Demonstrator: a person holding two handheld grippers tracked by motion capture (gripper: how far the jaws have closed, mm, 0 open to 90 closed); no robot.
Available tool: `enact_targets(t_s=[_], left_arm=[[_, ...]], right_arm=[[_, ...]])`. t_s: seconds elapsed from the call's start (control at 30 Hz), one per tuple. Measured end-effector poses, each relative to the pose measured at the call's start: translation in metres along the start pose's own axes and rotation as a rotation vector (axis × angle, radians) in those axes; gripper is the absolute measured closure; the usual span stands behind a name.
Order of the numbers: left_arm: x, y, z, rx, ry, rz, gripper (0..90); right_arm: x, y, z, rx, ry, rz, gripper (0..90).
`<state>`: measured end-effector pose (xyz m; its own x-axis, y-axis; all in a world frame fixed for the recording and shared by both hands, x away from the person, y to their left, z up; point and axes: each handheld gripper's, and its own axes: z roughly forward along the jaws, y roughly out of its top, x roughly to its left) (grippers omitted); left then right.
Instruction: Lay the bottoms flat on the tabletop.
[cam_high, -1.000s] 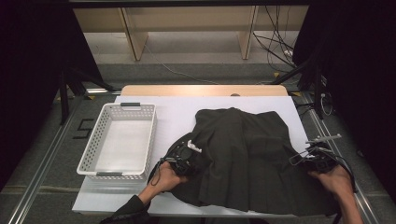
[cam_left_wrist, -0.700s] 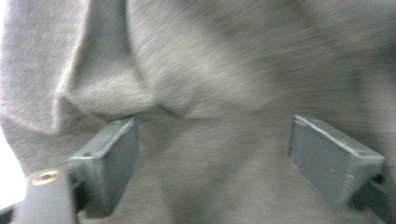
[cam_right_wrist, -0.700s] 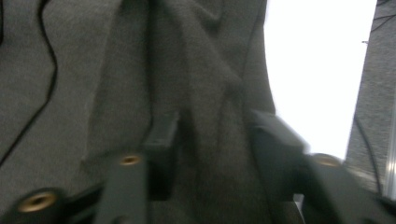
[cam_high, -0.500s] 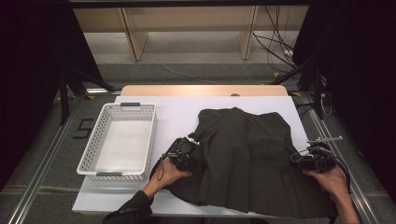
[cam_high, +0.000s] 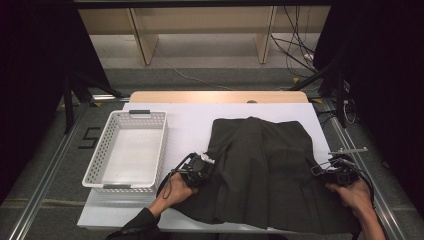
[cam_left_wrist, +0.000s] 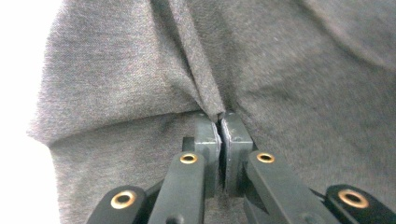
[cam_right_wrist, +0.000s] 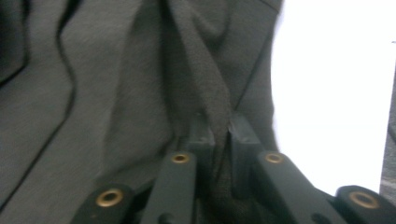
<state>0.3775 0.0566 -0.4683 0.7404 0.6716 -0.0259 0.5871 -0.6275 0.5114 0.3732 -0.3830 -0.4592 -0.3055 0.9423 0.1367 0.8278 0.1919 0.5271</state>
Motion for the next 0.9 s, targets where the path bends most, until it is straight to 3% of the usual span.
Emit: enact_targets(t_s=[0.17,0.37,0.5,0.6,0.67,0.7,0.77,0.83,0.9], left_arm=[[-0.010,-0.015,-0.010,0.011,-0.011,0.028,87.1],[-0.025,-0.034,-0.021,0.039,-0.057,0.057,87.0],[-0.033,-0.039,-0.027,0.059,-0.077,0.079,86.9],[-0.034,-0.043,-0.027,0.066,-0.085,0.081,86.7],[-0.032,-0.042,-0.029,0.062,-0.090,0.057,85.7],[-0.030,-0.041,-0.030,0.059,-0.090,0.041,84.0],[-0.026,-0.037,-0.036,0.058,-0.098,0.027,75.8],[-0.022,-0.032,-0.044,0.028,-0.094,0.014,64.7],[-0.016,-0.025,-0.053,0.008,-0.081,0.000,51.9]], right_arm=[[0.010,-0.013,-0.014,0.020,0.023,-0.034,85.9],[0.008,-0.037,-0.036,0.015,0.053,-0.030,86.0],[0.008,-0.045,-0.039,0.023,0.062,-0.034,85.9],[0.011,-0.047,-0.040,0.051,0.070,-0.046,85.9],[0.011,-0.048,-0.041,0.045,0.069,-0.050,84.9],[0.011,-0.047,-0.042,0.041,0.066,-0.048,82.0],[0.010,-0.045,-0.043,0.028,0.046,-0.026,67.3],[0.008,-0.040,-0.049,-0.019,0.027,-0.021,50.5],[0.004,-0.031,-0.058,-0.088,0.013,-0.016,44.5]])
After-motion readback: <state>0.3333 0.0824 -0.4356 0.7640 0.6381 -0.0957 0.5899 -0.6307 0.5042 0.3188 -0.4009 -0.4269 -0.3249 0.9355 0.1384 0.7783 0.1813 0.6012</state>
